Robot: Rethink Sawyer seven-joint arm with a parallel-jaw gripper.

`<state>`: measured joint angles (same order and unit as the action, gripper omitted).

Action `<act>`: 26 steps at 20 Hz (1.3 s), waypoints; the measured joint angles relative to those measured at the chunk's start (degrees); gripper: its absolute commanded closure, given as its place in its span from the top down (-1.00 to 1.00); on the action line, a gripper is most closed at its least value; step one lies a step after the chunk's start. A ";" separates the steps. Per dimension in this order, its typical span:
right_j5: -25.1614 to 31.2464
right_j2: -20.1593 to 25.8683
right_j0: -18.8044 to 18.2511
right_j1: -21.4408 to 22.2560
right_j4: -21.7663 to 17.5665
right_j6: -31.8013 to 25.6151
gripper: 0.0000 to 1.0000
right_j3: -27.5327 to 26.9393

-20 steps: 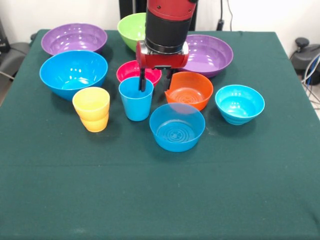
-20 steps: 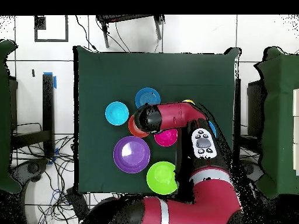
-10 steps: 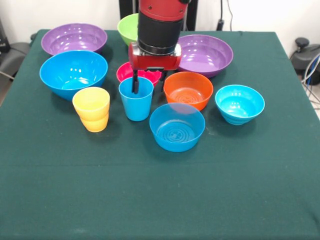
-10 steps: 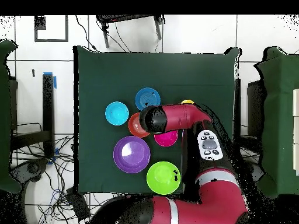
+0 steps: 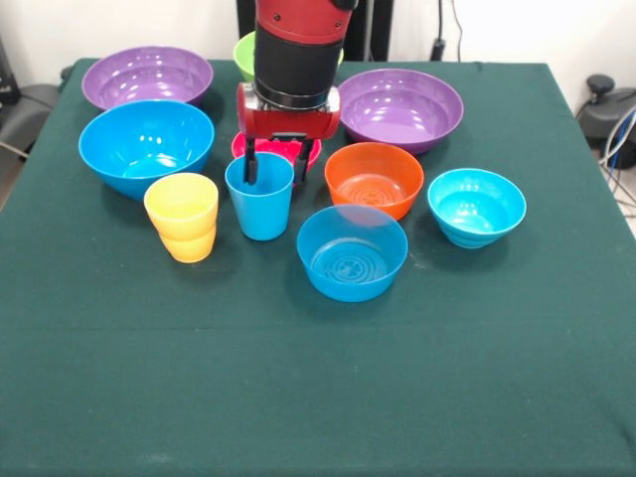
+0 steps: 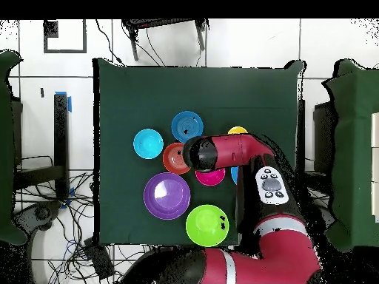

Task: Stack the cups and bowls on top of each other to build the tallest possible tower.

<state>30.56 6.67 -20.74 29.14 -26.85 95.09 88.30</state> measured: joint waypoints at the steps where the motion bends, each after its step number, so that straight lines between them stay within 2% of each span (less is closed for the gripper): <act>1: 0.00 0.01 0.00 -0.03 -0.06 0.00 1.00 0.02; 14: -2.43 0.01 -0.03 -0.97 -0.18 0.00 1.00 1.30; 15: -3.47 0.00 -0.02 -0.97 -0.18 0.00 -1.00 1.62; 26: -4.22 -0.02 0.30 -0.97 -0.17 0.00 -1.00 1.88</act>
<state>26.34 6.65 -20.44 28.18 -27.02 95.09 90.18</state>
